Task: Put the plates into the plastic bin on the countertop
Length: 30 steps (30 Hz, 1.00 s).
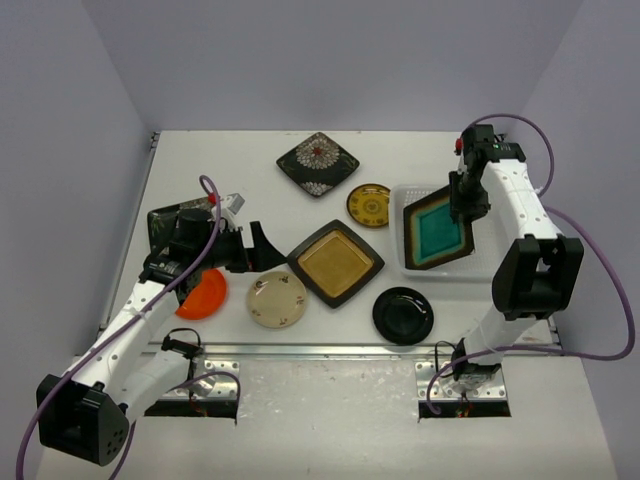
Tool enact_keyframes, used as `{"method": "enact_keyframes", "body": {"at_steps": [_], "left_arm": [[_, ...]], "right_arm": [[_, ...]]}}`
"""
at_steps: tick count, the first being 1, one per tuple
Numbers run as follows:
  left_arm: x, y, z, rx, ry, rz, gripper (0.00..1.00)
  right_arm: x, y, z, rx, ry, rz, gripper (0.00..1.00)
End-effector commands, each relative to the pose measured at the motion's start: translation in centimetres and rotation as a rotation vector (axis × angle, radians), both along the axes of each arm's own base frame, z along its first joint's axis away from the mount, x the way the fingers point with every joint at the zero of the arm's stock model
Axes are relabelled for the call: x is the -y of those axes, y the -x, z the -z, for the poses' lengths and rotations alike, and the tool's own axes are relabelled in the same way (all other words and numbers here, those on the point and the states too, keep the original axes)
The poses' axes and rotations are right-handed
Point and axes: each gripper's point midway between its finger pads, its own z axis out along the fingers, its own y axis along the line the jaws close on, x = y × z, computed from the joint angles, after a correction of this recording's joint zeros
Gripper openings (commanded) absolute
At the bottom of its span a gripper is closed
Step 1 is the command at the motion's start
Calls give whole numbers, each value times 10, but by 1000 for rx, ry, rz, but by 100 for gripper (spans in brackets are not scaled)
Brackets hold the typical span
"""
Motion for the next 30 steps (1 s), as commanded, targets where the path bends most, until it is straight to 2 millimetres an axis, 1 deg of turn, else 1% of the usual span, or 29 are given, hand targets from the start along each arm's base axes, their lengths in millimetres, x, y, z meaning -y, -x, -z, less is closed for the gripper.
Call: {"method": "enact_keyframes", "body": {"at_steps": [1, 3, 4, 5, 6, 7, 8, 9, 10, 11, 12, 15, 18, 20, 22, 24, 25, 27, 28, 30], "left_arm": [[-12, -22, -13, 52, -43, -110, 100], [-22, -33, -10, 45, -81, -189, 100], [-25, -37, -10, 49, -90, -209, 100], [-25, -42, -11, 43, -89, -224, 100], [-25, -47, -9, 31, -91, -232, 100], [-23, -52, -6, 15, -92, -230, 100], [-20, -56, -4, -2, -91, -225, 100], [-19, -58, -4, -11, -92, -220, 100], [-15, -65, -5, -26, -90, -207, 100], [-14, -73, -9, -22, -91, -213, 100], [-13, -78, -8, -30, -96, -214, 100], [-11, -97, -1, -53, -128, -209, 100], [-9, -119, 7, -61, -173, -183, 100], [-2, -132, 24, -99, -208, -122, 100], [5, -140, 45, -146, -225, -59, 100], [20, -142, 56, -171, -196, 43, 100], [23, -143, 71, -196, -201, 76, 100], [30, -147, 81, -209, -201, 106, 100], [35, -153, 81, -202, -202, 113, 100], [58, -152, 94, -218, -200, 186, 100]], "right_arm": [[5, -16, -6, 41, 46, 26, 39], [4, -16, -5, 37, 40, 31, 40], [4, -16, -5, 36, 37, 34, 40], [3, -16, -6, 41, 36, 38, 42], [5, -15, -7, 45, 46, 45, 51], [8, -14, -9, 49, 60, 53, 71], [9, -13, -11, 55, 68, 57, 96], [10, -13, -12, 56, 74, 60, 97], [12, -13, -16, 65, 82, 68, 99], [9, -14, -22, 83, 66, 67, 99], [3, -15, -30, 107, 50, 55, 99], [-21, -15, -52, 178, 16, 3, 99], [-59, -8, -77, 271, -72, -92, 99], [-103, 8, -96, 393, -291, -200, 99], [-131, 27, -114, 510, -460, -273, 99], [-152, 51, -147, 683, -609, -356, 99], [-160, 63, -137, 674, -667, -381, 99], [-175, 81, -138, 673, -762, -456, 99], [-185, 93, -140, 656, -827, -508, 99], [-190, 107, -134, 639, -871, -547, 99]]}}
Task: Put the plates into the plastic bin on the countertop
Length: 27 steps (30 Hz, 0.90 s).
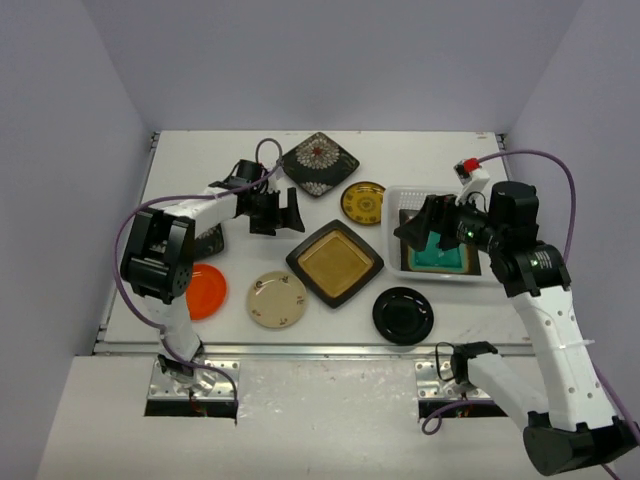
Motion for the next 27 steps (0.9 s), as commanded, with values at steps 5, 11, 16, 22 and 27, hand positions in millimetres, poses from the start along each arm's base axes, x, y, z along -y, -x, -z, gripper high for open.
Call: {"method": "enact_keyframes", "body": {"at_steps": [5, 11, 16, 22, 27], "left_arm": [[70, 2, 36, -57, 100, 267, 100], [76, 12, 67, -143, 143, 285, 95], [74, 25, 84, -221, 145, 308, 71], [48, 38, 120, -320, -6, 294, 27], [34, 35, 117, -305, -19, 244, 0]], "right_arm": [[-44, 40, 4, 35, -213, -288, 99], [-48, 53, -6, 90, -233, -339, 99], [-46, 50, -10, 108, -222, -333, 99], [-48, 47, -18, 125, -233, -339, 99], [-49, 45, -20, 127, -241, -336, 99]]}}
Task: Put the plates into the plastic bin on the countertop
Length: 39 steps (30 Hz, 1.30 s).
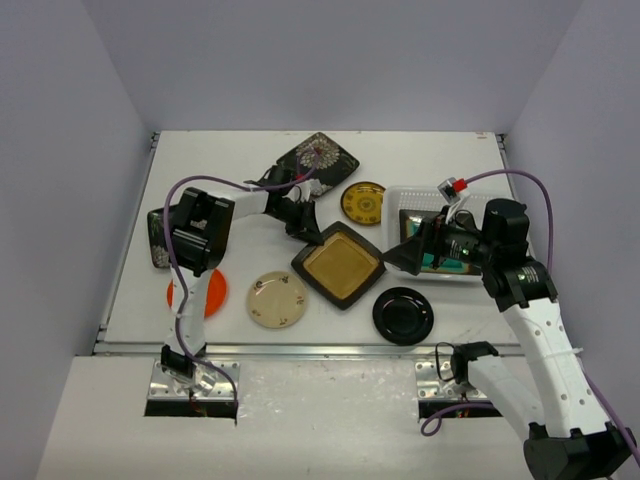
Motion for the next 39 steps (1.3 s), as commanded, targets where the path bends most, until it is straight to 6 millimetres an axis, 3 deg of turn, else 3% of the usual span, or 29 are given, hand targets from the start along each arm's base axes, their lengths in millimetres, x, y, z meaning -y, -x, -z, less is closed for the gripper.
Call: {"method": "enact_keyframes", "body": {"at_steps": [1, 4, 5, 8, 14, 19, 25, 30, 39], "left_arm": [[-53, 26, 59, -98, -273, -64, 0], [-60, 7, 28, -29, -231, -142, 0], [-64, 4, 7, -6, -198, -186, 0], [-73, -2, -23, 63, -173, -278, 0], [-88, 8, -82, 213, -65, -488, 0], [-75, 16, -141, 331, 174, -551, 0], [-78, 32, -174, 385, 269, -607, 0], [-81, 37, -186, 394, 306, -628, 0], [-75, 67, -261, 479, 522, -599, 0]], "right_arm": [[-3, -6, -27, 88, -29, -13, 99], [-4, -5, -27, 84, -34, -19, 99], [-4, -6, -26, 80, -36, -18, 99], [-3, -9, -22, 72, -32, -2, 99], [-1, -25, -6, 7, -37, 62, 99], [-3, -35, 7, -48, -59, 78, 99], [-8, -42, 34, -129, -70, 67, 99], [-9, -44, 52, -185, -66, 58, 98], [-10, -52, 66, -227, -48, 59, 97]]}}
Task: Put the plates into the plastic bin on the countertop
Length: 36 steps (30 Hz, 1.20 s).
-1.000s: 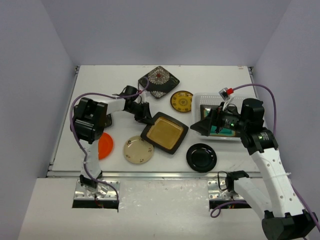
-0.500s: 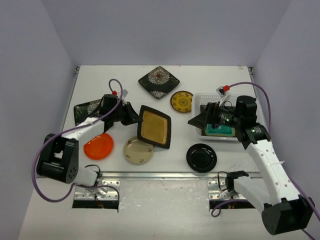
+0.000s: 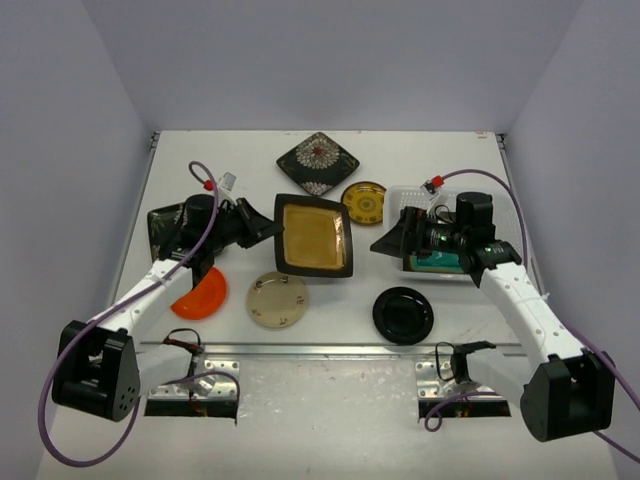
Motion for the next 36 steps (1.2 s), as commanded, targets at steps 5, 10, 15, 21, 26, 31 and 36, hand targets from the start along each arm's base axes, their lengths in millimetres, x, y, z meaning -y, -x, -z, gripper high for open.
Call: {"method": "enact_keyframes", "body": {"at_steps": [5, 10, 15, 21, 26, 31, 36], "left_arm": [[19, 29, -137, 337, 303, 124, 0], [36, 44, -148, 339, 388, 211, 0], [42, 45, -150, 329, 417, 233, 0], [48, 49, -146, 315, 442, 265, 0], [51, 47, -138, 305, 420, 274, 0], [39, 12, -113, 287, 165, 146, 92], [-4, 0, -83, 205, -138, -42, 100]], "right_arm": [[-10, -20, -1, 2, -45, -35, 93], [-27, -22, -19, -10, -155, -109, 90], [-36, -20, -35, 34, -241, -172, 73], [-38, -22, -40, 55, -264, -190, 44], [-36, -24, -50, 90, -235, -198, 0], [-7, -38, -48, 95, -61, -81, 0], [70, -62, -50, 18, 209, 185, 0]]}}
